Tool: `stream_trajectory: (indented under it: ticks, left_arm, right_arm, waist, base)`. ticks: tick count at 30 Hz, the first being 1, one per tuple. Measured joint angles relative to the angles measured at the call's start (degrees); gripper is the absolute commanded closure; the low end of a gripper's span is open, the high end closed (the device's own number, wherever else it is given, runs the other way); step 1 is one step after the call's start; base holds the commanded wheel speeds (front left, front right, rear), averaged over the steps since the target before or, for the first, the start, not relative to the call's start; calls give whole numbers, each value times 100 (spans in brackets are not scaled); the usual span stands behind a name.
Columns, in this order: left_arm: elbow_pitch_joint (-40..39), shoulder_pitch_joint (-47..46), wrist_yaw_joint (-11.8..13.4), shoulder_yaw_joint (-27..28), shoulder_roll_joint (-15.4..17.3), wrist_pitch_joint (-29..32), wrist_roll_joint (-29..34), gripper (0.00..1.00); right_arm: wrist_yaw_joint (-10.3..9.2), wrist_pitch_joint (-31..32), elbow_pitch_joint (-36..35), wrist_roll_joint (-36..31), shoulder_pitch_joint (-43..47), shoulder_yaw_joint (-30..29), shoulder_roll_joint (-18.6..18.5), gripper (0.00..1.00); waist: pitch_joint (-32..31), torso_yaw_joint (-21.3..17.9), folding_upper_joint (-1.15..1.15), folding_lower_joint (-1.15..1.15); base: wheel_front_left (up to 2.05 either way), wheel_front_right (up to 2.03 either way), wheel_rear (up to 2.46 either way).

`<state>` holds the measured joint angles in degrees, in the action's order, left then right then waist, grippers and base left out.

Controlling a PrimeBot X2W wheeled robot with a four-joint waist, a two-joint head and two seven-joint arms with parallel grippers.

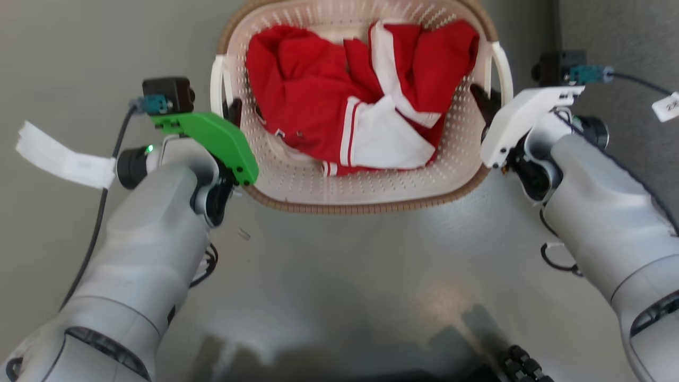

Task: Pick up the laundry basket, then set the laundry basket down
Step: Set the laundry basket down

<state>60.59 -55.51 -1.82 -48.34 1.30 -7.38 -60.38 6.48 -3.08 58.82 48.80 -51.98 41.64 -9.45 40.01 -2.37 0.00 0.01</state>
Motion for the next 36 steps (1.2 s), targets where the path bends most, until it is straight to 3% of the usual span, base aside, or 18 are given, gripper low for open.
stream_trajectory:
  ticks: [22, 34, 35, 36]
  left_arm:
    - [-77, -1125, 42, -27, 7, -175, 5, 100]
    - [-9, -1276, -9, -135, -10, -303, 4, 100]
    - [-1, -1279, -21, -138, -10, -327, 3, 90]
    - [5, -1284, -21, -141, -10, -333, 0, 56]
  right_arm:
    - [3, -246, -40, 75, -1072, -137, -183, 100]
    - [4, -444, 82, 120, -1140, -71, -187, 100]
    - [4, -446, 91, 120, -1150, -69, -187, 78]
    - [4, -455, 102, 120, -1160, -67, -186, 40]
  waist:
    - [1570, 86, 0, 0]
    - [1908, 142, 0, 0]
    - [1915, 142, 0, -1]
    - [1921, 141, 0, 0]
  base:
    - [0, 0, 0]
    - [0, 0, 0]
    - [0, 0, 0]
    - [0, 0, 0]
